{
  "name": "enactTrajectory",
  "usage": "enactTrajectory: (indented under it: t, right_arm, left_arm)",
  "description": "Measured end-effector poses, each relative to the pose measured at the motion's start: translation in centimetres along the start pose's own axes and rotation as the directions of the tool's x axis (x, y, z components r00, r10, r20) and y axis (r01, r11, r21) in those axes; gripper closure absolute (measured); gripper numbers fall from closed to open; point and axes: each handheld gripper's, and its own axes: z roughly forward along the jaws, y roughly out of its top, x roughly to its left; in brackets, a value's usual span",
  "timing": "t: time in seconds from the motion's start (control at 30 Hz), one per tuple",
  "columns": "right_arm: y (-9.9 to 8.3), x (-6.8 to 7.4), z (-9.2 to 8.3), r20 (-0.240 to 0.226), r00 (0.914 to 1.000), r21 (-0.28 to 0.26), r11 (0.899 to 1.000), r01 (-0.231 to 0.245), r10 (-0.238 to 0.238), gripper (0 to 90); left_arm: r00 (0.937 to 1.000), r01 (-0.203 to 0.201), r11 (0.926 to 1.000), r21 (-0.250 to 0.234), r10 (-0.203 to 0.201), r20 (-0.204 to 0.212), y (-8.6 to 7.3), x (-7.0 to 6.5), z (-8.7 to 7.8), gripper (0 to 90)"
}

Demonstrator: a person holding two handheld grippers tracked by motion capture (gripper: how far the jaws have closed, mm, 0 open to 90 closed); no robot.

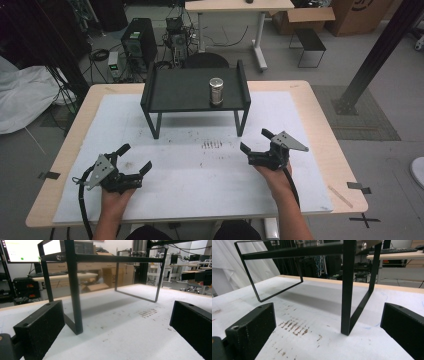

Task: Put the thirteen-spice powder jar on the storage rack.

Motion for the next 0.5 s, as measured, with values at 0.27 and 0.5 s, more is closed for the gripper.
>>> enactTrajectory:
  t: [0.27, 0.5]
  right_arm:
    - [-1.1, 0.0, 0.2, 0.008, 1.0, 0.019, 1.0, 0.004, -0.004, 0.0]
    - [-1.6, 0.2, -0.1, 0.009, 0.9999, -0.005, 1.0, 0.012, -0.012, 0.1]
  left_arm:
    - [1.0, 0.001, 1.0, 0.0, -0.001, 0.0, 0.0, 0.0, 0.0, 0.4]
    - [1.0, 0.001, 1.0, 0.0, -0.001, 0.0, 0.0, 0.0, 0.0, 0.4]
